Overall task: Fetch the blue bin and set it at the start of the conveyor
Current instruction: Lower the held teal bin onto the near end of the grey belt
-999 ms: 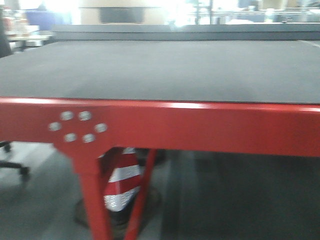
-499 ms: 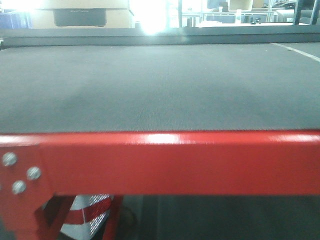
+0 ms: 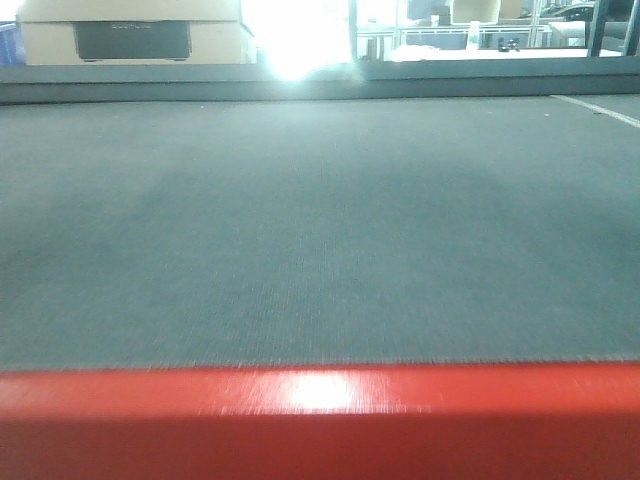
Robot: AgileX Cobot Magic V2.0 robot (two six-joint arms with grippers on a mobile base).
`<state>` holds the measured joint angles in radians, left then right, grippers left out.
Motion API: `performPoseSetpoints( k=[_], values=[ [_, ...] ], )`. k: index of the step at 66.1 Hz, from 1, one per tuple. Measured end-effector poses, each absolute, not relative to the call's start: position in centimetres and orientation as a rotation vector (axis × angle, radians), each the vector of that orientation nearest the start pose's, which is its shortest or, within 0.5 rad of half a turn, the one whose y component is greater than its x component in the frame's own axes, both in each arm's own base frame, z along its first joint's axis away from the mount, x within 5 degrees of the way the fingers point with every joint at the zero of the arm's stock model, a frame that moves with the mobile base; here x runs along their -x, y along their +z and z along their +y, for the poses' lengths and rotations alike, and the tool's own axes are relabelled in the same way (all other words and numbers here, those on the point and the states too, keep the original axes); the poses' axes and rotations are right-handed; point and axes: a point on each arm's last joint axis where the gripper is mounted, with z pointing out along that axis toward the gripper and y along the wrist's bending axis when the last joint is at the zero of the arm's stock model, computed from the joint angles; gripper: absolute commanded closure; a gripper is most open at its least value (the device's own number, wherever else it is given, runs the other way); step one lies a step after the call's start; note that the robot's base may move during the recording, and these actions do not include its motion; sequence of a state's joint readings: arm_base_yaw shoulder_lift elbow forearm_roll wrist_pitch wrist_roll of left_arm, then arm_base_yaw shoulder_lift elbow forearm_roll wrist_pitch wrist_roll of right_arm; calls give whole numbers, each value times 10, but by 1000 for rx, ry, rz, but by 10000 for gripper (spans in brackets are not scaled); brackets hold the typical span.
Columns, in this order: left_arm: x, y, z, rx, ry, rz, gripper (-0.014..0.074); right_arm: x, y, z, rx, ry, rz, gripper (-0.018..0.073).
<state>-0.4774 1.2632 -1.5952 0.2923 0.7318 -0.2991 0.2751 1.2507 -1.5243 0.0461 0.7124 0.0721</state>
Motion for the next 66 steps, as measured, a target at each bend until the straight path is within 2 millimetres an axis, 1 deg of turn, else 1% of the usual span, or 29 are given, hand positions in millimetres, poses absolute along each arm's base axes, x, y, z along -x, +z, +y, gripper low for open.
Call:
performPoseSetpoints(
  k=[66],
  values=[
    [-236,500,-102,-236,-206,1846,708,-249,481,73,182,285,1923,712]
  ],
)
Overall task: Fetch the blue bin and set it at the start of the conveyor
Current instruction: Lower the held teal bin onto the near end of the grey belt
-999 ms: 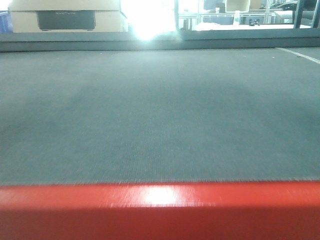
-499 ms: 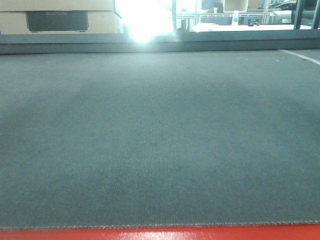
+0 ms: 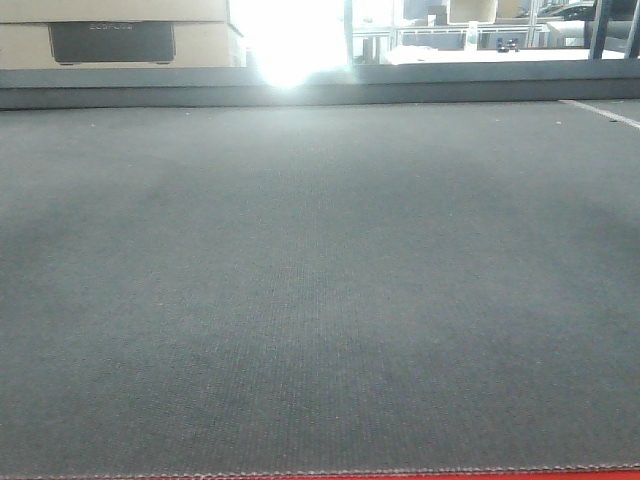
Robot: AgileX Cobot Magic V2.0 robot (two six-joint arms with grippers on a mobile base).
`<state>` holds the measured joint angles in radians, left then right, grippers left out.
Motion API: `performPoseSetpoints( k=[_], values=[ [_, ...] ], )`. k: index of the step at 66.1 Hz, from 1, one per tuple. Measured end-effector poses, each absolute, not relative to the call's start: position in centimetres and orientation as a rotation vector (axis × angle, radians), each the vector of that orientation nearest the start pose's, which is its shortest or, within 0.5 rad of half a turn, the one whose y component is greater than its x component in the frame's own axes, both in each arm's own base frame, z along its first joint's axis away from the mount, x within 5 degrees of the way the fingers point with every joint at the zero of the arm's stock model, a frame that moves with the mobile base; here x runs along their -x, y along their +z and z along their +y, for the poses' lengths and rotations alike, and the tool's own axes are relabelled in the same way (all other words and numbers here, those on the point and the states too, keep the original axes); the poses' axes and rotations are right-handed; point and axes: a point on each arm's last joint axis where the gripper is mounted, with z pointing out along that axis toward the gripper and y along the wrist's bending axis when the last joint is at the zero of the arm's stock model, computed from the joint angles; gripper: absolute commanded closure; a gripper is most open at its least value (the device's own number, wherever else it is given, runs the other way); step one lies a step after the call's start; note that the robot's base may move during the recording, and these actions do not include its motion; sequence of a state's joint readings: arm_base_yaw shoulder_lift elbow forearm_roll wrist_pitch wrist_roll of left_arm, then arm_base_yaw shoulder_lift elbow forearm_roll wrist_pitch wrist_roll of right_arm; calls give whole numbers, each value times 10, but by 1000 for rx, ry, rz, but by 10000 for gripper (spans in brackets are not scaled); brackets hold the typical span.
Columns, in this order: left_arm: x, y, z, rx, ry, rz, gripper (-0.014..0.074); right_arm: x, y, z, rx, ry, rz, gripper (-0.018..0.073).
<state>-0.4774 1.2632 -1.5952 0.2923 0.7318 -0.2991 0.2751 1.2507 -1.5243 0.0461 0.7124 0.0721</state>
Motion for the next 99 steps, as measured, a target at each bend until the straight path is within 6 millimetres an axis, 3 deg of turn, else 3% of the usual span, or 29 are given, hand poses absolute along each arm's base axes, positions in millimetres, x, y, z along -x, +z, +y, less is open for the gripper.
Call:
performPoseSetpoints(
  k=[74,82,99],
  values=[
    [-235,496,-101,-226,-201,1900,708,-249,481,74,179,298,1923,712],
    [-235,480,-102,-225,-194,1997,708,-247,470,75,191,301,2043,712],
    [-247,401,-107,-224,-185,2206,708,-270,432,82,220,269,2294,712]
  ],
)
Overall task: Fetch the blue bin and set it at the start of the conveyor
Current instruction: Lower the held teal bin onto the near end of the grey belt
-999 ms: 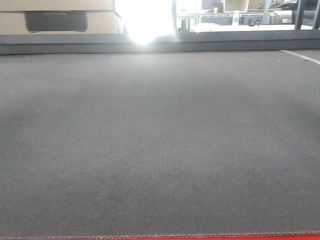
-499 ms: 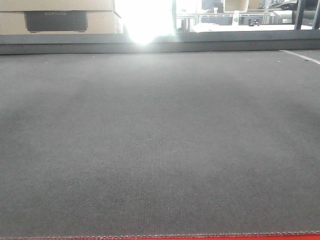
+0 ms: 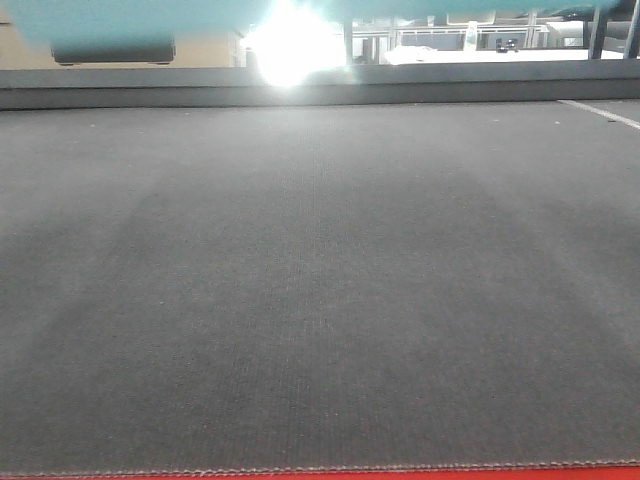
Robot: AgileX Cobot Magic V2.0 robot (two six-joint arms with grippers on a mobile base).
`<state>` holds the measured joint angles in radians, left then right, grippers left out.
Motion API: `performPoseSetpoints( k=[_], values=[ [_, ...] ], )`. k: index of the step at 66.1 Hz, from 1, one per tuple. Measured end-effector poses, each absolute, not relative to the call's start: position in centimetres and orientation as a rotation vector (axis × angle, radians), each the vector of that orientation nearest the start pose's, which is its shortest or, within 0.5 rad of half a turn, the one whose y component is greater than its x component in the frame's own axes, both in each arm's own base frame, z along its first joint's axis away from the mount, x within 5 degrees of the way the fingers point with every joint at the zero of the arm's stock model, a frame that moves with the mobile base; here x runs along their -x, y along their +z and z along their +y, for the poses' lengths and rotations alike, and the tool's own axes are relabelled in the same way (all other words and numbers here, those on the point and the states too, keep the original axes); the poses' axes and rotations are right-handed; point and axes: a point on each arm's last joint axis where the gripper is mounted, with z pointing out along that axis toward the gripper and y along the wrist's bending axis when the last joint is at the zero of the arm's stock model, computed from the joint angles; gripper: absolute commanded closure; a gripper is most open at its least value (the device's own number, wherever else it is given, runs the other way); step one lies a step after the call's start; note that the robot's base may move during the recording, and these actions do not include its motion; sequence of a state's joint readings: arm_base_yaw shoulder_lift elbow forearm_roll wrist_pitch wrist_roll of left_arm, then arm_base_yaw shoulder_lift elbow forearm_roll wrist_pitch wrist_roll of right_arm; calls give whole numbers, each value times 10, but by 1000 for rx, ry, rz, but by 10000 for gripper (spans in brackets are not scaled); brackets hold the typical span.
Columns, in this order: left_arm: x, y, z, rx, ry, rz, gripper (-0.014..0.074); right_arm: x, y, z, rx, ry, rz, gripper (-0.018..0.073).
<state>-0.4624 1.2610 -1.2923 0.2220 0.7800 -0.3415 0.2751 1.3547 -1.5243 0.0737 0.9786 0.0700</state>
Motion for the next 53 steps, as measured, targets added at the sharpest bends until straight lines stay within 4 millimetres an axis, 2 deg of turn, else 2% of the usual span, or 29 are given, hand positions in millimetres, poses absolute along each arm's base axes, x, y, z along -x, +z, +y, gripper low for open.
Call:
performPoseSetpoints(
  k=[7,13,27,32,42,47,53],
  values=[
    [-252,369,-103,-179,-213,2250,708,-286,414,87,229,260,2363,712],
    [-258,347,-98,-143,-214,2289,708,-299,389,93,235,267,2436,712],
    [-275,315,-93,-102,-180,2374,708,-314,311,100,208,281,2587,712],
    [-281,306,-96,-108,-171,2398,708,-313,293,100,196,281,2612,712],
    [-291,290,-99,-116,-155,2446,705,-313,282,100,184,281,2605,691],
    [-293,285,-100,-118,-151,2459,669,-314,282,100,183,280,2594,617],
    [-294,283,-101,-119,-149,2465,546,-315,282,100,187,275,2585,435]
  ],
)
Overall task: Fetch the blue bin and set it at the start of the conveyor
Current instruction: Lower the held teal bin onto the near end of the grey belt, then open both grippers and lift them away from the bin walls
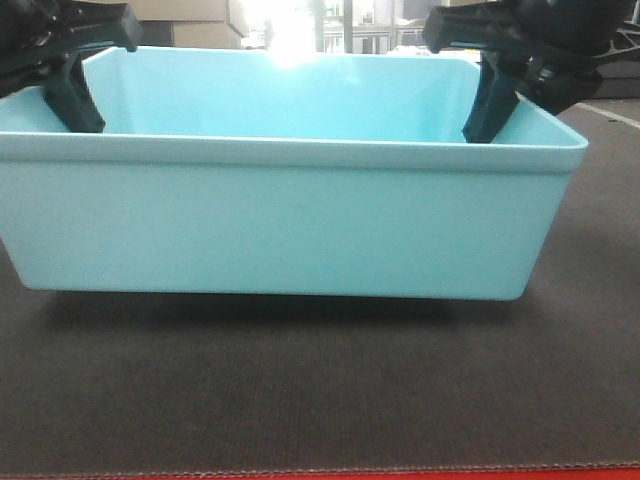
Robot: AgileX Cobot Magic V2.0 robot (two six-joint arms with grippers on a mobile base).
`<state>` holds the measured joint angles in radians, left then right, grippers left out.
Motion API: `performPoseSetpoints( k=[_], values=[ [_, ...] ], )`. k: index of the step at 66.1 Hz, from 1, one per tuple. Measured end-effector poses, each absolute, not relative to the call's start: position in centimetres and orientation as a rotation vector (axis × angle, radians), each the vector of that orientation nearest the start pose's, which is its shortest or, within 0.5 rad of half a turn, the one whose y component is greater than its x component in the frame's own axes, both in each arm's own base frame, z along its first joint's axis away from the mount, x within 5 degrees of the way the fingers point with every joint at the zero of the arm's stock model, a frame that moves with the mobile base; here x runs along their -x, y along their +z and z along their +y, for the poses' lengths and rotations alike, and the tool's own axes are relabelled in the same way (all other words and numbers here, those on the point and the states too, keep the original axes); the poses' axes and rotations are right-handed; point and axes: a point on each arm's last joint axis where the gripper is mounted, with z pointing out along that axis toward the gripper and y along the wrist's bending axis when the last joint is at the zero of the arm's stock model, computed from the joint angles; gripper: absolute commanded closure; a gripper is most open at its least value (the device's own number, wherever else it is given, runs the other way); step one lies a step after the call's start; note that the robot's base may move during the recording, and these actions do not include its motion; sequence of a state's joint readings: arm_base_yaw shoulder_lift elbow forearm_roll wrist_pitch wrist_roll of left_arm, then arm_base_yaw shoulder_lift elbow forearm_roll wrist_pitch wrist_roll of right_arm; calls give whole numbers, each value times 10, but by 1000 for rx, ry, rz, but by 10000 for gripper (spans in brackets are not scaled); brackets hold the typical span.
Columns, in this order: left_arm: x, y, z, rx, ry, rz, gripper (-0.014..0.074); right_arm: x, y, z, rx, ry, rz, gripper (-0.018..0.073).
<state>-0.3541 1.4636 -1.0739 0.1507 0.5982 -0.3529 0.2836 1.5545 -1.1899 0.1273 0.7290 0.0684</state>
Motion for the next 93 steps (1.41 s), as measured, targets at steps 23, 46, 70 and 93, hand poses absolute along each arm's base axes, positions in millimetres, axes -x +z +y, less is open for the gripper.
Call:
performPoseSetpoints(
  k=[23,46,70,93],
  values=[
    [-295,289,-101,-115,-152,2467,37,-314,286,100,206,270,2559,12],
    [-266,342,-84,-146,-78,2339,417,-287,345,55,65,239,2374,481],
    [-208,347,-50,-192,44,2215,707,-232,344,13,-21,85,2293,721],
    [-146,282,-22,-17,-78,2223,707,-157,269,8,-16,70,2227,721]
  ],
)
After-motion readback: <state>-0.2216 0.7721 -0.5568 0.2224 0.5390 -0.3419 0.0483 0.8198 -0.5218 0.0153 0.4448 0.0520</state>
